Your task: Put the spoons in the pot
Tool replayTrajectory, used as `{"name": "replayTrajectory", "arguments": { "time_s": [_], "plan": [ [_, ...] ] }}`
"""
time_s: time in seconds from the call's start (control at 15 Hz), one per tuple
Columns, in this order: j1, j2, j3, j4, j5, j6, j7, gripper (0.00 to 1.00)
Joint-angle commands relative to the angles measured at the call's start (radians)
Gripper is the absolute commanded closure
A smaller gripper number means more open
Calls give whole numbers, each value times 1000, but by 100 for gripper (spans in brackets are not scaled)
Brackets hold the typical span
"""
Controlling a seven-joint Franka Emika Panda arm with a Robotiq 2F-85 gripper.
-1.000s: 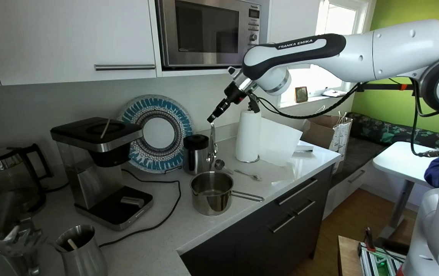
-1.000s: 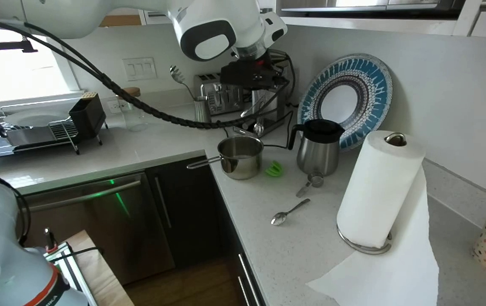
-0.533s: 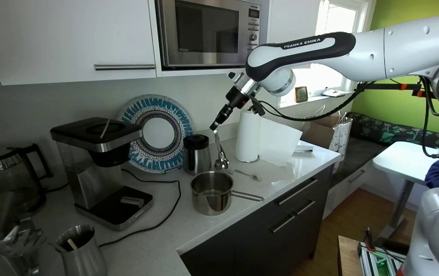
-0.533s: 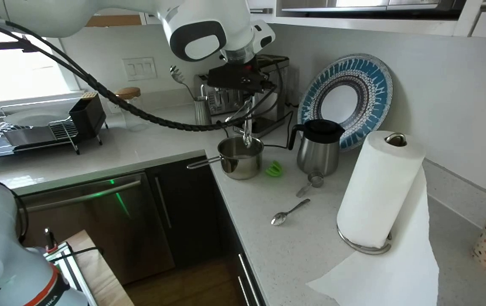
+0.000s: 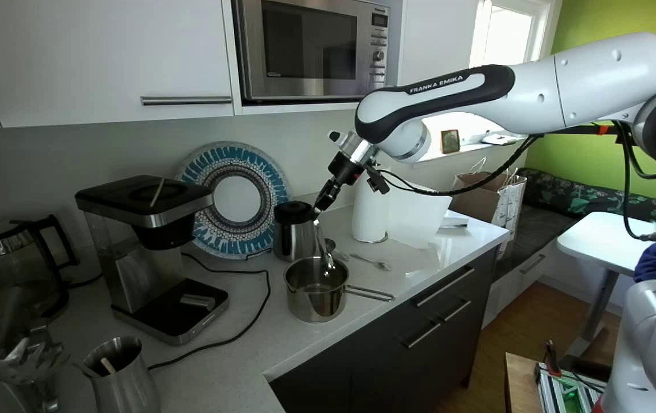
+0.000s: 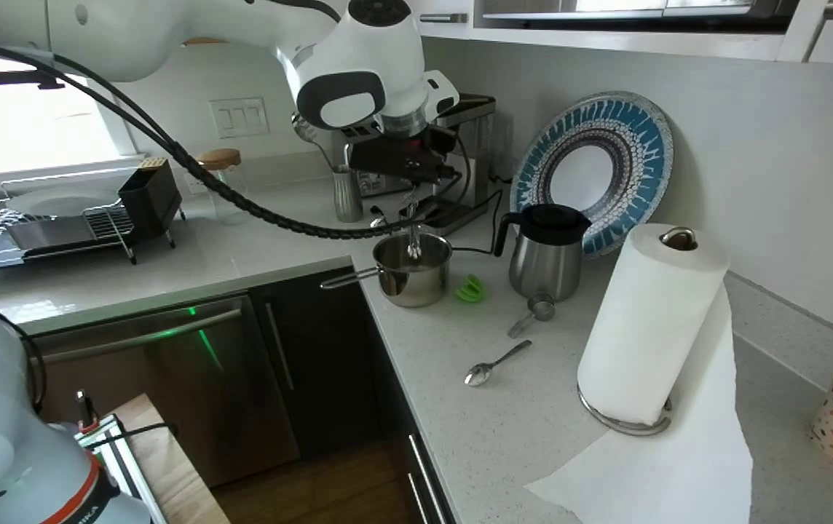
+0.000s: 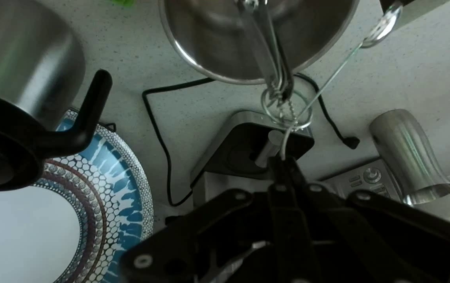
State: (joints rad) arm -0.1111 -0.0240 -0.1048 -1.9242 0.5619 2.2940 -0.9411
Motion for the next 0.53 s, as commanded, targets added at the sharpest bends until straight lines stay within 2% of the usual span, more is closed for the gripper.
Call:
{"name": "replayTrajectory", "arguments": {
  "time_s": [0.0, 0.47],
  "plan": [
    [2, 34, -6, -8, 17, 9, -21, 100],
    [-21, 117, 6, 0, 27, 33, -17, 100]
  ]
}}
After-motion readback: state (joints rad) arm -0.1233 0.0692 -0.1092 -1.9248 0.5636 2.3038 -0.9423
